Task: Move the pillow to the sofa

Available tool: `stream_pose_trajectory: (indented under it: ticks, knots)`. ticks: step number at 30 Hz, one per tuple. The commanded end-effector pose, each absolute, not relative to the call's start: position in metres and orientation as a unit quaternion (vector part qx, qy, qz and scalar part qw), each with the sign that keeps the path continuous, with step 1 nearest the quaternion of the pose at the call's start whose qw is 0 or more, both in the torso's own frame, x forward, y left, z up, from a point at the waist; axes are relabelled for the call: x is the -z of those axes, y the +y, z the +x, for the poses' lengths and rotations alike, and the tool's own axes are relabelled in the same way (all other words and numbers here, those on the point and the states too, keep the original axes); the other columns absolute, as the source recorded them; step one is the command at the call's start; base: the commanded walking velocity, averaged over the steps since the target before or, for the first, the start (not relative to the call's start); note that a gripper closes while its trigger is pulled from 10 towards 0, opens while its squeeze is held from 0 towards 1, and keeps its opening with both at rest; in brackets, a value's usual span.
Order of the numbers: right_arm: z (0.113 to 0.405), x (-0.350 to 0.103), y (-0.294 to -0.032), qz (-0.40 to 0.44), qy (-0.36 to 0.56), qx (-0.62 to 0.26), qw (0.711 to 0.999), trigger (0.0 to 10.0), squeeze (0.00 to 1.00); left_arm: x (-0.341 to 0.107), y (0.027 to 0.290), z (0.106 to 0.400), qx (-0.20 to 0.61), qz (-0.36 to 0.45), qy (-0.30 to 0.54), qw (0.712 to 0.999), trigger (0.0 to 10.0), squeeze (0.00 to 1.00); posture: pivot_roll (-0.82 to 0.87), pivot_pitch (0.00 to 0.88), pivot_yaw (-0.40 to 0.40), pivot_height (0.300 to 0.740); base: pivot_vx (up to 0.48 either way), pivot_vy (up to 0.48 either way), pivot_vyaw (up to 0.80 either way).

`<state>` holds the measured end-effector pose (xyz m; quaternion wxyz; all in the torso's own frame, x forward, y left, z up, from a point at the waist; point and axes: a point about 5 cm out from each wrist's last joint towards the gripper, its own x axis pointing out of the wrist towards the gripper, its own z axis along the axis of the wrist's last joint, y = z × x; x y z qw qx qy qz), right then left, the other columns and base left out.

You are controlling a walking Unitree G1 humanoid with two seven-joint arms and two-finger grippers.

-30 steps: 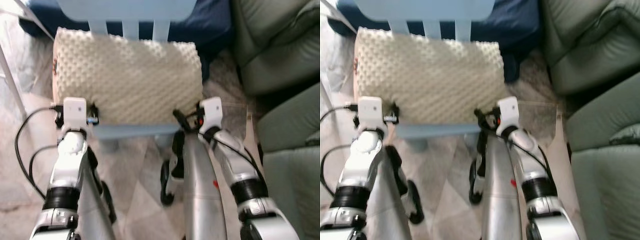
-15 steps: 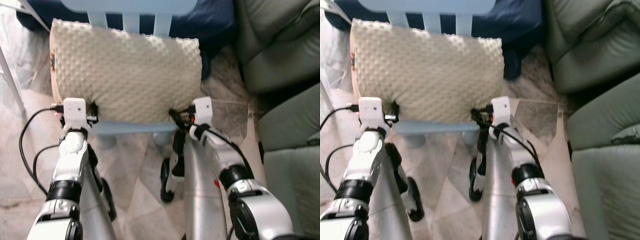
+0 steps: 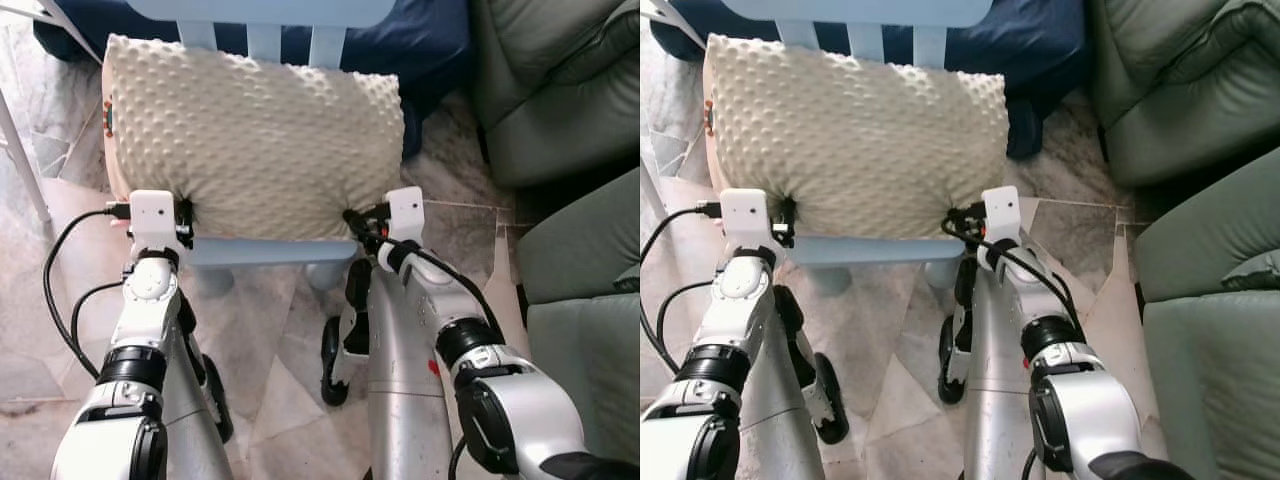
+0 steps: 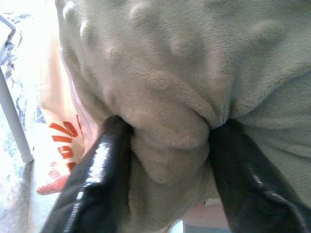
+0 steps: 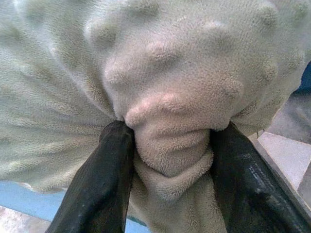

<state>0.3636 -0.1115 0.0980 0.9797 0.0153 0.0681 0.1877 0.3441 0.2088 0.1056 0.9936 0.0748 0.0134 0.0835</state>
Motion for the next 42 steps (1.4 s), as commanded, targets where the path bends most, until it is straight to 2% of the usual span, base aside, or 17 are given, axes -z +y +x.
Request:
stream_pose_trajectory:
  ticks: [1, 6, 10, 14, 17, 20, 22, 24, 25, 26, 27, 30, 32, 36, 42]
  knots:
    - [0.359, -0.084, -0.125, 0.010, 0.093, -0.160, 0.983, 0.0, 0.00, -0.091, 0.208, 0.339, -0.082, 0.066, 0.043, 0.994, 0.0, 0.00, -0.04, 0.396, -0.124, 0.492, 0.000, 0.000, 0.00]
    - [0.354, -0.086, -0.117, 0.012, 0.071, -0.178, 0.981, 0.0, 0.00, -0.083, 0.213, 0.323, -0.079, 0.071, 0.040, 0.994, 0.0, 0.00, -0.04, 0.405, -0.115, 0.492, 0.000, 0.000, 0.00]
    - [0.333, -0.062, -0.112, 0.027, 0.082, -0.185, 0.979, 0.0, 0.00, -0.060, 0.218, 0.296, -0.068, 0.093, 0.060, 0.992, 0.0, 0.00, 0.02, 0.422, -0.102, 0.492, 0.000, 0.000, 0.00]
    - [0.323, -0.049, -0.107, 0.040, 0.096, -0.190, 0.976, 0.0, 0.00, -0.056, 0.224, 0.289, -0.075, 0.120, 0.059, 0.988, 0.0, 0.00, 0.05, 0.422, -0.085, 0.492, 0.000, 0.000, 0.00]
    - [0.321, -0.048, -0.105, 0.019, 0.094, -0.203, 0.975, 0.0, 0.00, -0.058, 0.223, 0.289, -0.074, 0.125, 0.058, 0.988, 0.0, 0.00, 0.05, 0.426, -0.096, 0.492, 0.000, 0.000, 0.00]
    - [0.330, -0.061, -0.107, 0.011, 0.066, -0.195, 0.978, 0.0, 0.00, -0.079, 0.220, 0.300, -0.068, 0.122, 0.022, 0.990, 0.0, 0.00, 0.06, 0.343, -0.114, 0.492, 0.000, 0.000, 0.00]
    - [0.342, -0.075, -0.112, 0.009, 0.050, -0.183, 0.982, 0.0, 0.00, -0.096, 0.219, 0.315, -0.079, 0.114, 0.001, 0.990, 0.0, 0.00, 0.06, 0.305, -0.090, 0.492, 0.000, 0.000, 0.00]
    - [0.357, -0.094, -0.123, 0.007, 0.029, -0.159, 0.987, 0.0, 0.00, -0.114, 0.213, 0.338, -0.088, 0.097, -0.026, 0.991, 0.0, 0.00, 0.01, 0.432, -0.043, 0.492, 0.000, 0.000, 0.00]
    - [0.355, -0.090, -0.128, 0.003, 0.033, -0.146, 0.989, 0.0, 0.00, -0.109, 0.210, 0.337, -0.084, 0.111, -0.028, 0.990, 0.0, 0.00, 0.01, 0.315, -0.077, 0.492, 0.000, 0.000, 0.00]
    - [0.352, -0.082, -0.139, -0.001, 0.052, -0.106, 0.993, 0.0, 0.00, -0.103, 0.209, 0.337, -0.090, 0.118, -0.007, 0.989, 0.0, 0.00, 0.02, 0.245, -0.083, 0.492, 0.000, 0.000, 0.00]
    - [0.354, -0.084, -0.144, 0.014, 0.052, -0.091, 0.994, 0.0, 0.00, -0.105, 0.209, 0.340, -0.098, 0.100, -0.003, 0.990, 0.0, 0.00, 0.02, 0.217, -0.080, 0.492, 0.000, 0.000, 0.00]
    - [0.353, -0.093, -0.148, 0.027, 0.018, -0.100, 0.994, 0.0, 0.00, -0.126, 0.204, 0.346, -0.075, 0.117, -0.046, 0.989, 0.0, 0.00, 0.01, 0.233, -0.076, 0.492, 0.000, 0.000, 0.00]
    - [0.345, -0.085, -0.152, 0.018, 0.018, -0.107, 0.994, 0.0, 0.00, -0.124, 0.207, 0.343, -0.088, 0.102, -0.043, 0.990, 0.0, 0.00, 0.01, 0.169, -0.059, 0.492, 0.000, 0.000, 0.00]
    - [0.341, -0.095, -0.154, 0.017, -0.027, -0.111, 0.993, 0.0, 0.00, -0.127, 0.209, 0.336, -0.104, 0.103, -0.062, 0.987, 0.0, 0.00, -0.01, 0.116, -0.043, 0.492, 0.000, 0.000, 0.00]
    - [0.319, -0.105, -0.159, -0.013, -0.087, -0.119, 0.989, 0.0, 0.00, -0.129, 0.196, 0.310, -0.098, 0.117, -0.099, 0.983, 0.0, 0.00, 0.00, 0.075, -0.043, 0.492, 0.000, 0.000, 0.00]
